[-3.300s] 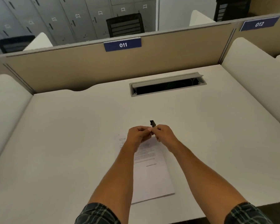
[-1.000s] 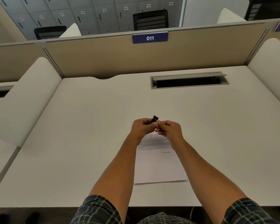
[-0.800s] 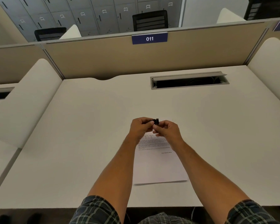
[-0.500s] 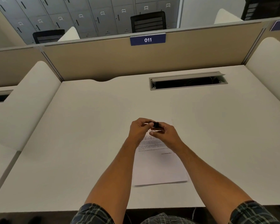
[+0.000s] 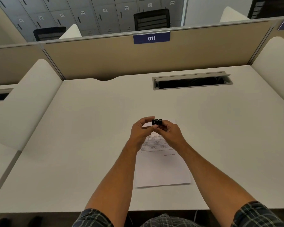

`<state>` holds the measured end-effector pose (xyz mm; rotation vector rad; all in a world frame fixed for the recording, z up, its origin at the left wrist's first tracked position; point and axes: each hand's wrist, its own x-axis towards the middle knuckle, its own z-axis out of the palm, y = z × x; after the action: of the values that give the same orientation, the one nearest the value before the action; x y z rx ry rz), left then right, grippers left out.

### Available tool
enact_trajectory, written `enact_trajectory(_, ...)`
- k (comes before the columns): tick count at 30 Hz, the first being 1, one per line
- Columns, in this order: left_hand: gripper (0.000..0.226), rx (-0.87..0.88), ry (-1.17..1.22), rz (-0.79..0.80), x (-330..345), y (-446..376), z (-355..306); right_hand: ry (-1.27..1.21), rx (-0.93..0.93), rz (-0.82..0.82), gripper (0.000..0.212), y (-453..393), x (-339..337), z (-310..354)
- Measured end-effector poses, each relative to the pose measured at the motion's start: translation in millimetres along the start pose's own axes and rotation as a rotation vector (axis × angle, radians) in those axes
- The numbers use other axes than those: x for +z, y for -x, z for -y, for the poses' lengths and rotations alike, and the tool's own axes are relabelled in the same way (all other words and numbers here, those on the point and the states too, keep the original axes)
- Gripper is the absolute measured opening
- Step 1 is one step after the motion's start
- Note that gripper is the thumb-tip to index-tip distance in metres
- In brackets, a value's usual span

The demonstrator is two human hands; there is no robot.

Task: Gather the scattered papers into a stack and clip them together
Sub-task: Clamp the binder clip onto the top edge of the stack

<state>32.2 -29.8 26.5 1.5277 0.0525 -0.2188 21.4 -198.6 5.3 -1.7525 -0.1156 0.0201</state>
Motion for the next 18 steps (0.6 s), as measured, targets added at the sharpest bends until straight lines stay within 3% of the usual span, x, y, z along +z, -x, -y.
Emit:
enact_trajectory(5,0.032,-0.021,0.036,0.078,-5,1,3,0.079,-0.073,-0.019,0.023,3,-4,-2)
enact_trajectory(11,0.041,0.060,0.094,0.189,-7,-1,-2,0.275,-0.345,-0.060,0.037,3,-7,-3)
enact_trajectory(18,0.036,0.074,0.050,0.113,-2,-8,1,0.416,-0.402,-0.097,0.033,-3,-4,-11)
